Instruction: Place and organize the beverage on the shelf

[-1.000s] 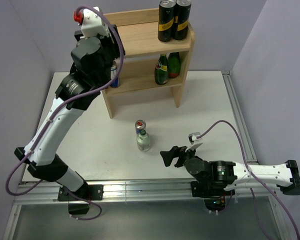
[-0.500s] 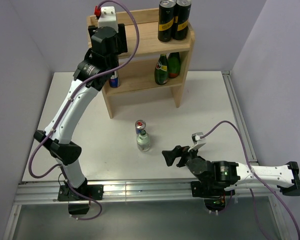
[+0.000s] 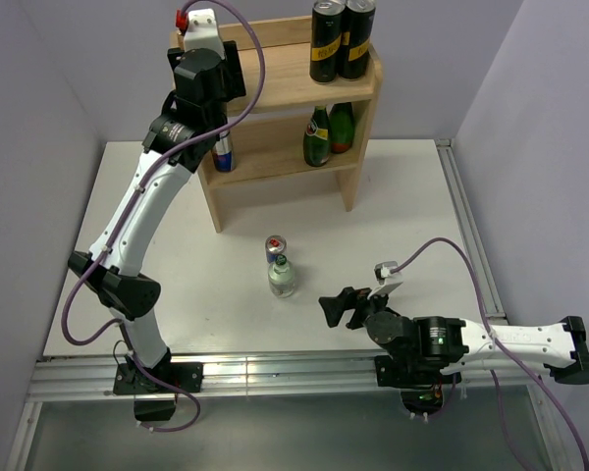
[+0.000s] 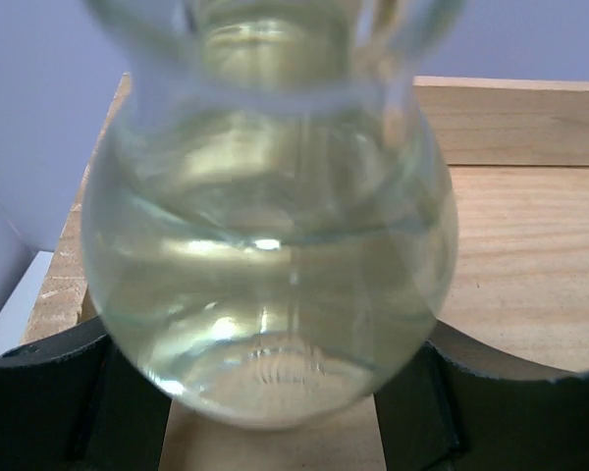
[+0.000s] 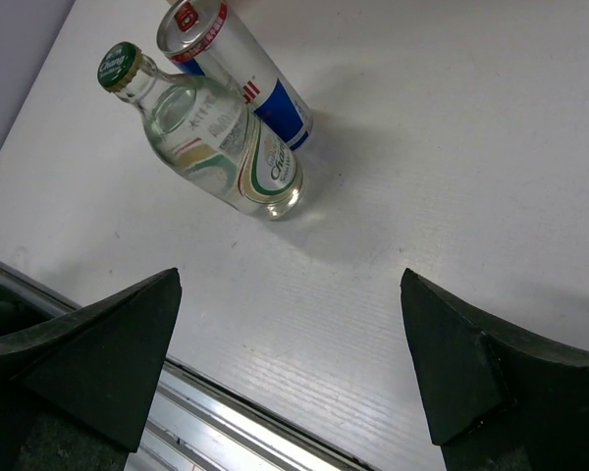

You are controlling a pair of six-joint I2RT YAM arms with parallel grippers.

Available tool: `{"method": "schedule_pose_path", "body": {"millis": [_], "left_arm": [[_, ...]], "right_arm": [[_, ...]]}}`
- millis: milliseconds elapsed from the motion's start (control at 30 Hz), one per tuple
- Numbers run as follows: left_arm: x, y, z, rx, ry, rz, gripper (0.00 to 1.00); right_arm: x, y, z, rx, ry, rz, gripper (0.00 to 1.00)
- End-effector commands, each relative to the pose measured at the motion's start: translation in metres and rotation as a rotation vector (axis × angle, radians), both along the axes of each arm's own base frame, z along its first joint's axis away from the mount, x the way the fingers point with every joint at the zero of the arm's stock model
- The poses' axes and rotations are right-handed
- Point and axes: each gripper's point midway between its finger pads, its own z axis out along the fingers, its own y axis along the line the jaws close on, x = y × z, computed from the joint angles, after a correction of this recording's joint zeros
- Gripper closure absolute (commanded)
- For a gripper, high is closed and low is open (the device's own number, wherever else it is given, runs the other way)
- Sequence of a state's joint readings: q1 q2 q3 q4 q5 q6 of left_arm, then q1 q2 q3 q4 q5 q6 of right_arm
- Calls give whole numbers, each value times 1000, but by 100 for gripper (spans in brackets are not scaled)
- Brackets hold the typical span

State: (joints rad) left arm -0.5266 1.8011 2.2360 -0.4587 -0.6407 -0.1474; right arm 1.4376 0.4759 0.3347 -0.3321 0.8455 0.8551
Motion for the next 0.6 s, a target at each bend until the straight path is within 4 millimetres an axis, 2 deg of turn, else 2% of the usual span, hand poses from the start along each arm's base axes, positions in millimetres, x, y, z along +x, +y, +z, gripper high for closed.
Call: {"method": "schedule_pose_path", "body": {"millis": [0,67,100,200,267,300,400,567], "left_arm": [[-14,45,52,-79,-150,115,94],[-13,49,51,-71,-147,135,87],[-12,49,50,-65,-144,137,76],[-10,49,47,-59,-139,139,53],[-9,48,45,-57,-136,135,44],[-10,48,45,-53,-135,136,34],[-9,48,43,-52,-133,136,24],[-8,47,40,-44,-125,131,19]], "right_arm": [[3,-1,5,6,-13,-27,0],[3,-1,5,6,-14,-28,0],[3,-1,6,7,-14,-28,0],[3,-1,6,7,-13,-27,0],[3,-1,6,7,-12,-26,0],[3,-2,5,5,-10,-27,0],[3,-2,6,8,-10,-29,0],[3,-4,4,4,-7,-30,0]]}}
